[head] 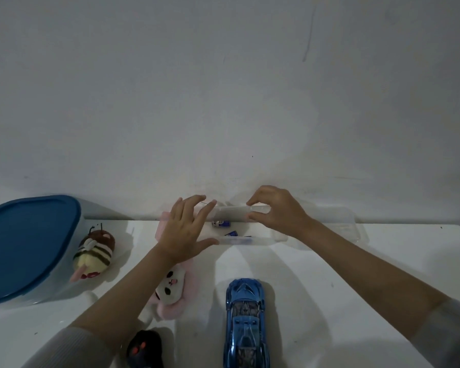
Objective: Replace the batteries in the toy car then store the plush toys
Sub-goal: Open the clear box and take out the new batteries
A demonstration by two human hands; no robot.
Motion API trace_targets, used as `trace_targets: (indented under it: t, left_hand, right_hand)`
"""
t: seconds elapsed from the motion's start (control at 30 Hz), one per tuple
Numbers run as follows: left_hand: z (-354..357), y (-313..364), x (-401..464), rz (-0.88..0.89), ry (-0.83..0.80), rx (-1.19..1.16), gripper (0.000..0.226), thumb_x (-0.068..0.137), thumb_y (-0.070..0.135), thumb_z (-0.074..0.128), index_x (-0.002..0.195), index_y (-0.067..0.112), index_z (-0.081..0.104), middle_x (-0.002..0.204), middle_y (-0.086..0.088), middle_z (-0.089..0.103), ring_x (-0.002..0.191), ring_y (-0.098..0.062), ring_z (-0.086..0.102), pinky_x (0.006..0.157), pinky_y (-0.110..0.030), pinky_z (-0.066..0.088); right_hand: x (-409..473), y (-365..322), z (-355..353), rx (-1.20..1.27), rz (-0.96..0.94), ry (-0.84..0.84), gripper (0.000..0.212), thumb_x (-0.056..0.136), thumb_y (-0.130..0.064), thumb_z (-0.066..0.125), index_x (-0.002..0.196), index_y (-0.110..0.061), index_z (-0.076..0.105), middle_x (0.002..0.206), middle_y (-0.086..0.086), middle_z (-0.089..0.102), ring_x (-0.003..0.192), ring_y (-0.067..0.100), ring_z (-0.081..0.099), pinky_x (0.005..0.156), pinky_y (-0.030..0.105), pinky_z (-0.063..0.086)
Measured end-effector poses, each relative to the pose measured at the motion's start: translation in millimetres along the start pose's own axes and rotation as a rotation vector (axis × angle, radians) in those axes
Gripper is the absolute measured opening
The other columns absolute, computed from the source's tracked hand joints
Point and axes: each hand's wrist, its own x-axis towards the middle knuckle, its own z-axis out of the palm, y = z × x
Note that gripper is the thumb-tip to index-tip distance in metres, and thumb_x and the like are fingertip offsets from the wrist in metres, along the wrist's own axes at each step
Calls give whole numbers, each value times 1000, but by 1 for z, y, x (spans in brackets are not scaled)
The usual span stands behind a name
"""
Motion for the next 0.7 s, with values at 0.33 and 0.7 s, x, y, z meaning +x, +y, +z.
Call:
trace_targets:
  t: [0.33, 0.7]
  left_hand:
    - [-9, -8, -2, -2, -69, 23, 94, 71, 72, 50, 140, 8, 38, 141, -11, 48, 130, -27, 44, 104, -49, 37]
    - [-13, -19, 0, -15, -248, 39, 110, 70, 77, 42, 150, 17, -4, 158, 7, -18, 146, -10, -10, 109, -52, 17]
  right_hand:
    - [-13, -14, 31, -322, -553, 314, 10, 84, -8, 67, 75, -4, 68, 64, 9, 56, 57, 22, 48, 47, 32, 42]
    - [10, -26, 71, -97, 13, -532, 39, 99, -36, 36, 120, -9, 56, 123, 8, 56, 112, 24, 49, 93, 44, 45]
